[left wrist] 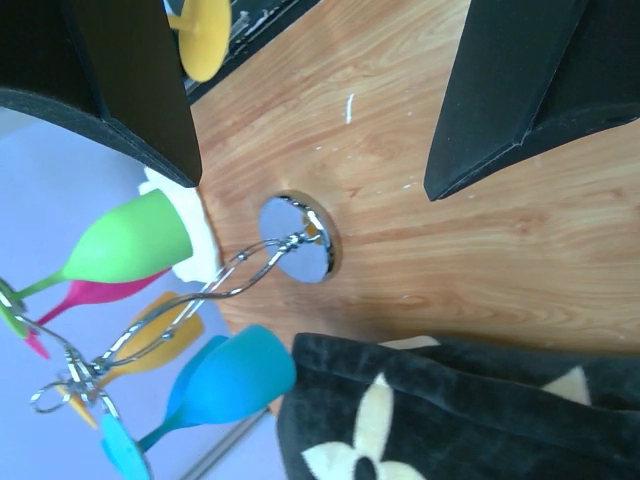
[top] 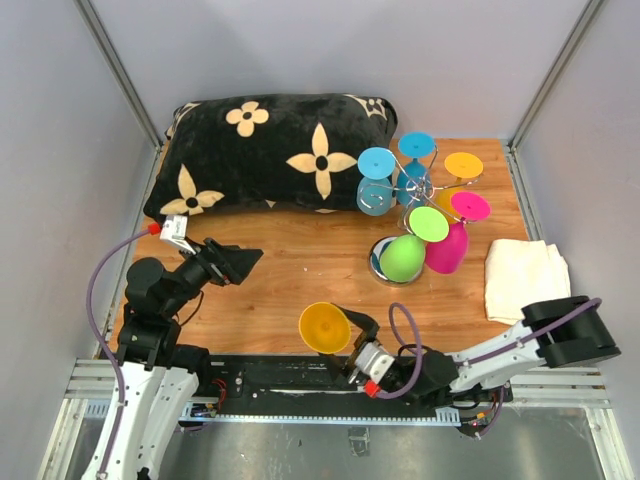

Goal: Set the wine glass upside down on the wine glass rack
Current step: Pick up the wine glass at the center of the board.

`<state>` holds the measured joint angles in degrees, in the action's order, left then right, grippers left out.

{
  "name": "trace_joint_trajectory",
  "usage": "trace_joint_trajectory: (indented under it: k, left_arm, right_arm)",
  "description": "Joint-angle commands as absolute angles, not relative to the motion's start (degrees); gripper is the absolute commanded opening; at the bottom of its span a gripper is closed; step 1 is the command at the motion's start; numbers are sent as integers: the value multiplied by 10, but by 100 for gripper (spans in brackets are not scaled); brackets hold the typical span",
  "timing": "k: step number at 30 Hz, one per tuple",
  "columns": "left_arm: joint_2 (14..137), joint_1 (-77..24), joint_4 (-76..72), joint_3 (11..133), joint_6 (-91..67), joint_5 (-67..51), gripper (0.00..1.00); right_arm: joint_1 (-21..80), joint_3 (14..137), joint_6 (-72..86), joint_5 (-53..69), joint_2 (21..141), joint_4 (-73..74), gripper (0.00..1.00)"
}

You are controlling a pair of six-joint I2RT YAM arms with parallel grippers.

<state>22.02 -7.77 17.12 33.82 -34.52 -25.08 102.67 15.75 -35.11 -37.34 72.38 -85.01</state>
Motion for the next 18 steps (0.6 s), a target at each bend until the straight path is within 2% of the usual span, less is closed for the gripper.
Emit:
trace_joint_trajectory:
  k: [1,3,9,18]
  left_arm:
    - [213,-94,42,301,-424,-295,98]
    - [227,-151,1,274,-442,-250,98]
    - [344,-463,-84,260,-428,33,100]
    - [377,-497,-200,226,-486,60,99]
  right_arm:
    - [1040,158,-426,-375,646,-842,60]
    - [1041,161,-438,-366,613,-829,60]
    - [1043,167,-446,-356,537,-754,60]
    - [1064,147,-432,-372,452,-691,59]
